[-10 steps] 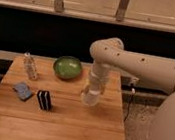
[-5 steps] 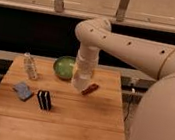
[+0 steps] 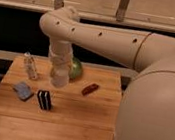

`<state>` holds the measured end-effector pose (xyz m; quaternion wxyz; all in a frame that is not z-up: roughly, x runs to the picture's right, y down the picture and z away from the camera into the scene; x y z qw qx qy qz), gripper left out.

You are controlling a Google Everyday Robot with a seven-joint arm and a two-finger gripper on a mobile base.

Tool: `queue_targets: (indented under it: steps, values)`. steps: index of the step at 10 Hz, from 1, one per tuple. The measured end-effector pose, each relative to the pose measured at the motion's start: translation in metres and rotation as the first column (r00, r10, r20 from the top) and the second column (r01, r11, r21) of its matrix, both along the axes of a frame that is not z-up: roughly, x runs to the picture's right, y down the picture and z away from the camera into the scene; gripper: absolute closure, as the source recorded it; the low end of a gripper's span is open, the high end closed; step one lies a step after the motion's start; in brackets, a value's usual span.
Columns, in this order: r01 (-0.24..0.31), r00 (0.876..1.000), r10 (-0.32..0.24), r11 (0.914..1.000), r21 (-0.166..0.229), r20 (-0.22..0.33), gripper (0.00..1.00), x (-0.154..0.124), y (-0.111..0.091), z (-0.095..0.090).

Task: Place the ceramic cup over the eraser

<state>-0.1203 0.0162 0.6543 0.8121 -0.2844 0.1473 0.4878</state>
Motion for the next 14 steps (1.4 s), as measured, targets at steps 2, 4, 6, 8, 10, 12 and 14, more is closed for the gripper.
queue_targets:
  steps: [2,4,6,8,10,12,14]
  values:
    - [-0.002,1.0,0.002,1.0,0.002,-0.013,1.0,0.006,-0.002,0.002]
    - [-0.003,1.0,0.003,1.0,0.001,-0.005,1.0,0.003,-0.001,0.001]
    - [-0.003,1.0,0.003,1.0,0.001,-0.01,1.0,0.005,-0.001,0.001]
    - [-0.001,1.0,0.001,1.0,0.001,-0.009,1.0,0.004,-0.001,0.001]
    - [0.057,0.998,-0.057,0.9983,-0.009,-0.036,1.0,0.0,-0.004,-0.007]
    - [0.116,0.991,-0.117,0.9932,-0.013,-0.07,1.0,-0.002,-0.01,-0.021]
    - [0.144,0.986,-0.145,0.9894,-0.016,-0.08,1.0,-0.01,-0.01,-0.028]
